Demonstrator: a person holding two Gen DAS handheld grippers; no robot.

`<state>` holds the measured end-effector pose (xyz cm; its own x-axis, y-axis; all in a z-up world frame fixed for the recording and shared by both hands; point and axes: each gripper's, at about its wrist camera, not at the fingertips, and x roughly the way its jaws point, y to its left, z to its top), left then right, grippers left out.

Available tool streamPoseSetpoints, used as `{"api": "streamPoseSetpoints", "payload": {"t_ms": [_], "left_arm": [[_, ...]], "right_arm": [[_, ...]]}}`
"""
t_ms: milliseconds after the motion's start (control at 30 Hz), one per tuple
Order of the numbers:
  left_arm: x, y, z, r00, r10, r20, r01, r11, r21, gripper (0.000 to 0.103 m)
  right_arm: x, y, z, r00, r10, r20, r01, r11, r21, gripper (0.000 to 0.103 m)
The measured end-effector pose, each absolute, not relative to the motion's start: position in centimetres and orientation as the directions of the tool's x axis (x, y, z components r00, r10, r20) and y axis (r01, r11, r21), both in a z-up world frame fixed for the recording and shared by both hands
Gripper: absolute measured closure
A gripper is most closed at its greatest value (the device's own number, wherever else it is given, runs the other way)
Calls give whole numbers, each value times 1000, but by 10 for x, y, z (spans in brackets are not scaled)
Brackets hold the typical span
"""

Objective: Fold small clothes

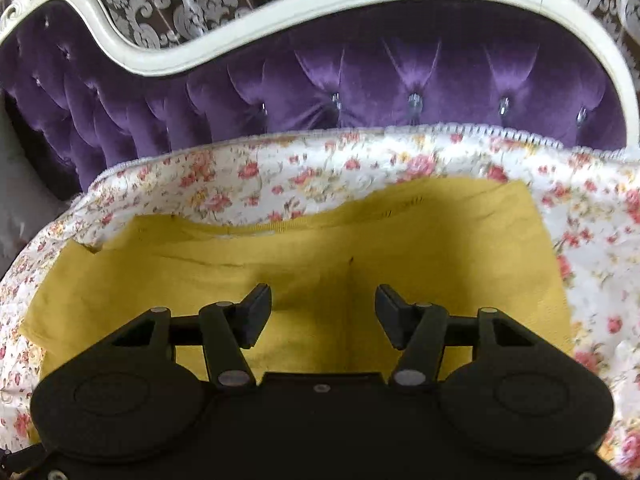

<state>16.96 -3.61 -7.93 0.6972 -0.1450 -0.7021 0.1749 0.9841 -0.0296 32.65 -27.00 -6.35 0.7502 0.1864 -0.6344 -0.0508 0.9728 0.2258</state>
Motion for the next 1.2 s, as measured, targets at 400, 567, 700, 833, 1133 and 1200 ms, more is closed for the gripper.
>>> {"api": "streamPoseSetpoints", "payload": {"t_ms": [400,567,700,833,1133,1200], "left_arm": [[169,-37,-79,697,-143,-702,175,984,-26,23],[170,-36,-79,697,-141,-703,174,984,-25,22],[170,-37,-80,697,-138,-703,173,985,-21,22],[171,-36,-80,696,-142,-704,176,984,-24,22],[173,-38,-81,693,-140,-707,184,983,-15,15],[173,-39,-82,694,-138,-707,181,983,-14,13]], "right_arm": [[308,-264,-7,819,265,-508,-189,962,197,89],[313,-293,17,860,128,-494,-93,991,93,89],[331,-318,-12,810,64,-582,-9,995,97,89],[342,-318,-46,762,44,-646,6,997,75,85],[321,-329,-55,791,-70,-608,109,994,27,27],[313,-328,-50,817,-80,-572,118,992,30,18]]}}
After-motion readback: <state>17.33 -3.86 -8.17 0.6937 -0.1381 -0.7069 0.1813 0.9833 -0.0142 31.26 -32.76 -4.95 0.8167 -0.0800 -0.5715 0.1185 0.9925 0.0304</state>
